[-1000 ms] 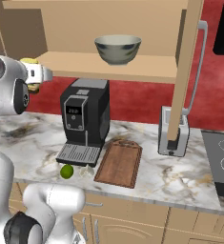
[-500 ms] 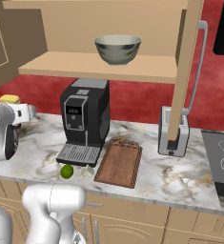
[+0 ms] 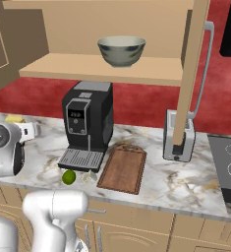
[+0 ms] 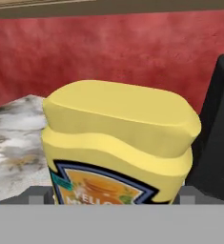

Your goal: Open the cabinet. Place the bowl and condiment on the counter. Then place the lime and garlic on the cutting board.

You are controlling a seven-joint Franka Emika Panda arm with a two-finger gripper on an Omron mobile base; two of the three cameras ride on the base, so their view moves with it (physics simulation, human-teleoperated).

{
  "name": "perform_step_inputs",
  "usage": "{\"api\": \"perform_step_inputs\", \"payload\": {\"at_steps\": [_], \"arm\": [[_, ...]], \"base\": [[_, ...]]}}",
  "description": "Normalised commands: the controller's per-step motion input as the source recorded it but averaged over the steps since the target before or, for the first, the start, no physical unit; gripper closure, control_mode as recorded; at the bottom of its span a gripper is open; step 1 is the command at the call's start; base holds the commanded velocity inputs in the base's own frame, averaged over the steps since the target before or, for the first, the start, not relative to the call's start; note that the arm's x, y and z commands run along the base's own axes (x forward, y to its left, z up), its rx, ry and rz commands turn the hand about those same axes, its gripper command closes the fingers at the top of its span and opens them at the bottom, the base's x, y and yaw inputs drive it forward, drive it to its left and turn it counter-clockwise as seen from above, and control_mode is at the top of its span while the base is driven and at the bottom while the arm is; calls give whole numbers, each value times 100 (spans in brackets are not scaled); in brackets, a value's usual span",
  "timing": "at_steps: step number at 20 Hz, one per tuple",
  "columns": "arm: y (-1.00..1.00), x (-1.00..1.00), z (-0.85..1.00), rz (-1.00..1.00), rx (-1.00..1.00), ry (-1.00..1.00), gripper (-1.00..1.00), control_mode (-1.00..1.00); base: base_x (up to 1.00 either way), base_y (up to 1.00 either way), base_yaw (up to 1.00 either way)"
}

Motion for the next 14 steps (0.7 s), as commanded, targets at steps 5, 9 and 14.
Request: {"api": "perform_step_inputs", "payload": {"at_steps": [5, 9, 14], "arm": [[21, 12, -82, 0, -1, 3, 100, -100], [21, 19, -73, 1, 0, 0, 100, -100], [9, 47, -50, 0, 0, 0, 100, -100]], "base": [[0, 0, 0], [0, 0, 0], [0, 0, 0]]}}
